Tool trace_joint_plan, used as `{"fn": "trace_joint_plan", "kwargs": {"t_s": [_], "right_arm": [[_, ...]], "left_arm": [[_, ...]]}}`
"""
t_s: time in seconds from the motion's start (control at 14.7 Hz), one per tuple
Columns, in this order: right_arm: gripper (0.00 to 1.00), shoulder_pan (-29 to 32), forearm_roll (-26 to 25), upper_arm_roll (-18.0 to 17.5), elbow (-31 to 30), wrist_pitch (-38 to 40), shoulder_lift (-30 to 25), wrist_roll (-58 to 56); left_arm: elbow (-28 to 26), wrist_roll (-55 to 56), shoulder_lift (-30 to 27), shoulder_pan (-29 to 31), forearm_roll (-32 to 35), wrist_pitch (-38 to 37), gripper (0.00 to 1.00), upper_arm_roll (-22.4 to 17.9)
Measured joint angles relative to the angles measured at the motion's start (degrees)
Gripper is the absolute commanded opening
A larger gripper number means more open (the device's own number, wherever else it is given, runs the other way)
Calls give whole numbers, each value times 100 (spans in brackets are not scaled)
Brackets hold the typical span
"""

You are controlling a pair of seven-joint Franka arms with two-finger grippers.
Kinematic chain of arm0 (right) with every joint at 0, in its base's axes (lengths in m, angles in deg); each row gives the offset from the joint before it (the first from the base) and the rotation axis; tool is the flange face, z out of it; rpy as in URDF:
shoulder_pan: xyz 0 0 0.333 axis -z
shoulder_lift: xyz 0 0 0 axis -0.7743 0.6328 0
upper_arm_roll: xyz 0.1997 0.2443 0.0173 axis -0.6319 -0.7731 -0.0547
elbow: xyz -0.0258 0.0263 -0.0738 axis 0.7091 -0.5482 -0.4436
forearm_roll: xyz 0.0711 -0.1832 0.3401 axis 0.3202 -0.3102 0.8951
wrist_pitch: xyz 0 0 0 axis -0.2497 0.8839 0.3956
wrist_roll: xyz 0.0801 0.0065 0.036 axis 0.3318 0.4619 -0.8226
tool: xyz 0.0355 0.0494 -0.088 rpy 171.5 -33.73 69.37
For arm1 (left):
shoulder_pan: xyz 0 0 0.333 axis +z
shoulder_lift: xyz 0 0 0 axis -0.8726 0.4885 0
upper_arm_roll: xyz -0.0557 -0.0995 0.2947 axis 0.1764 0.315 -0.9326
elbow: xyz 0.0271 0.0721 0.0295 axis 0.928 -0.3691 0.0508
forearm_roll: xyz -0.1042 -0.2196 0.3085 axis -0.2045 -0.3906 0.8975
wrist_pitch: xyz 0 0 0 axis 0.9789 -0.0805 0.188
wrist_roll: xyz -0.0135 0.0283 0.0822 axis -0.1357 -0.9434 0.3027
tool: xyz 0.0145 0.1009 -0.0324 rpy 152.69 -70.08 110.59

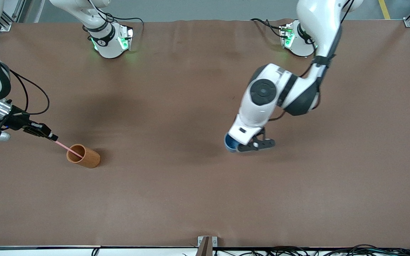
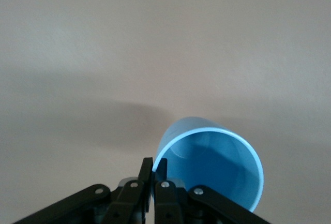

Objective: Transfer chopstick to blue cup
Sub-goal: 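Lift the chopstick with the right gripper while the left gripper carries the cup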

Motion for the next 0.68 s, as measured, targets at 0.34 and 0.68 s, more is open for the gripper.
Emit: {"fn": "trace_joint_plan", "kwargs": {"t_s": [0.34, 0.68], "right_arm": [[6, -1, 12, -1, 171, 8, -3, -2], [6, -13, -30, -4, 362, 449, -177, 56]], "left_arm": [[262, 1006, 533, -711, 0, 54, 1, -5], [281, 1562, 655, -1062, 0, 56, 3, -6]]}}
